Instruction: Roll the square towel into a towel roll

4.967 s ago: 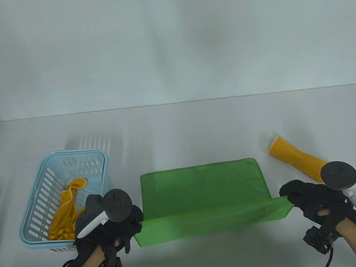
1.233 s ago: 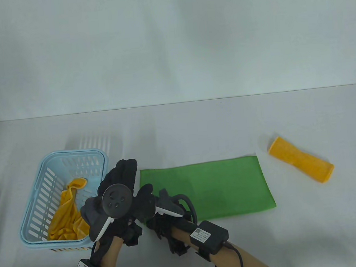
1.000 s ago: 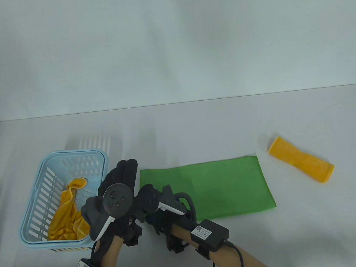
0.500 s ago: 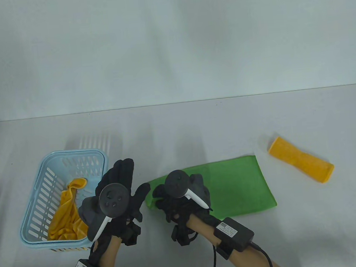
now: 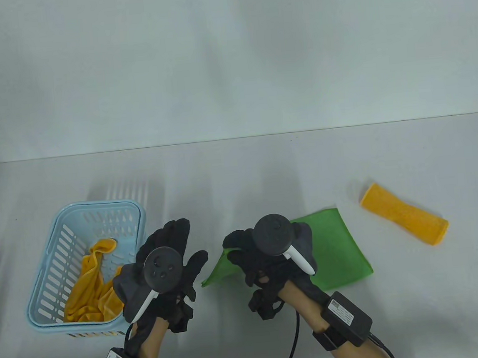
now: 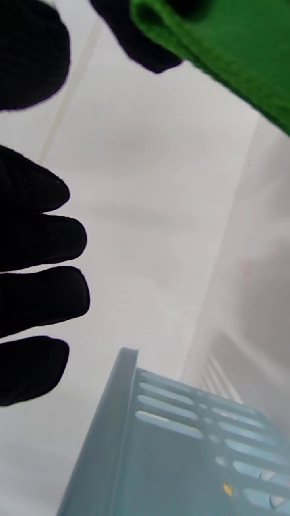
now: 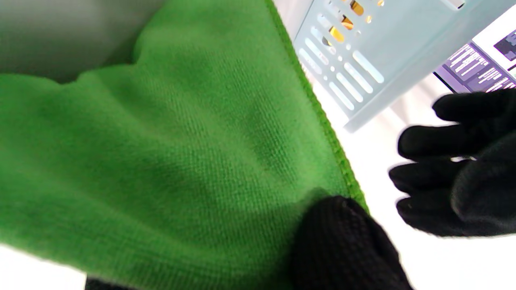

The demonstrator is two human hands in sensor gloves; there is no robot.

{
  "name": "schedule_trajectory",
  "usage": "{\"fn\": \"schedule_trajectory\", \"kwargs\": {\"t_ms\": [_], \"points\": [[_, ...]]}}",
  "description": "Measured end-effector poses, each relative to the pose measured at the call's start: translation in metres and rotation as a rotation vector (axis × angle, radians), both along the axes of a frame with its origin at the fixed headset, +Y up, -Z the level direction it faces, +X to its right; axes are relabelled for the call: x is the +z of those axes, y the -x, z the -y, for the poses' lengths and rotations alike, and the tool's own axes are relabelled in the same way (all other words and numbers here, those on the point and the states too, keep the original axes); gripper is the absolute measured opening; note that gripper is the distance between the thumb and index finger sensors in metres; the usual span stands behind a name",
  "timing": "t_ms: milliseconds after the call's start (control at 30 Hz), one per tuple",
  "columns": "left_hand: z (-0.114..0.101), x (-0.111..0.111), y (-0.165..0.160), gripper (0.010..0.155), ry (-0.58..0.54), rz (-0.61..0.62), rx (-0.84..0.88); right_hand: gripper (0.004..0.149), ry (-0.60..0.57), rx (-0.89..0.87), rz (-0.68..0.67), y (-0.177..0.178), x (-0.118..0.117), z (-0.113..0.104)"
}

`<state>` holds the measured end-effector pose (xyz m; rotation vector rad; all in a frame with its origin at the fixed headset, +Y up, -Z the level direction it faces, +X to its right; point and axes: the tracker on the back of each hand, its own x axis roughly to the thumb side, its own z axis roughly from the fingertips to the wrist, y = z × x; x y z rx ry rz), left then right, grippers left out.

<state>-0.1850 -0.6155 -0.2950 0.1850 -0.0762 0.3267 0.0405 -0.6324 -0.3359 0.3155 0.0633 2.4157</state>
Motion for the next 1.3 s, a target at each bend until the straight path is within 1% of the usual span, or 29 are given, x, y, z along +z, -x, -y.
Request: {"fn": "schedule_trajectory", "kwargs": {"t_ms": [100, 200, 333, 433, 533, 633, 800, 933, 1100, 1233, 1300], "points": [[0.003, -0.001, -0.006, 0.076, 0.043, 0.061, 0.015, 0.040, -0.012, -0.015, -0.003, -0.009, 0.000, -0.008], [0.011, -0.003, -0.016, 0.076, 0.120, 0.140, 0.018, 0.040, -0.027, -0.037, -0.003, -0.018, 0.001, -0.018], [0.025, -0.007, -0.026, 0.081, 0.205, 0.201, -0.023, 0.040, -0.037, -0.066, -0.004, -0.029, 0.002, -0.027], [0.041, -0.012, -0.032, 0.085, 0.282, 0.237, -0.039, 0.039, -0.045, -0.086, -0.013, -0.036, 0.004, -0.036], [0.052, -0.016, -0.035, 0.081, 0.336, 0.254, -0.034, 0.039, -0.050, -0.101, -0.030, -0.042, 0.006, -0.041], [0.060, -0.020, -0.036, 0.072, 0.378, 0.257, -0.035, 0.039, -0.059, -0.115, -0.025, -0.047, 0.006, -0.045], [0.068, -0.024, -0.036, 0.056, 0.410, 0.246, -0.017, 0.039, -0.065, -0.146, -0.018, -0.053, 0.007, -0.049], [0.068, -0.025, -0.034, 0.046, 0.413, 0.240, 0.025, 0.039, -0.070, -0.166, -0.008, -0.059, 0.007, -0.052], [0.064, -0.024, -0.033, 0.040, 0.399, 0.246, 0.075, 0.039, -0.055, -0.220, 0.021, -0.068, 0.003, -0.051], [0.057, -0.022, -0.030, 0.039, 0.354, 0.231, 0.109, 0.039, -0.036, -0.273, 0.047, -0.077, 0.000, -0.049], [0.051, -0.020, -0.026, 0.039, 0.313, 0.203, 0.139, 0.039, -0.027, -0.309, 0.068, -0.083, -0.002, -0.048]]}}
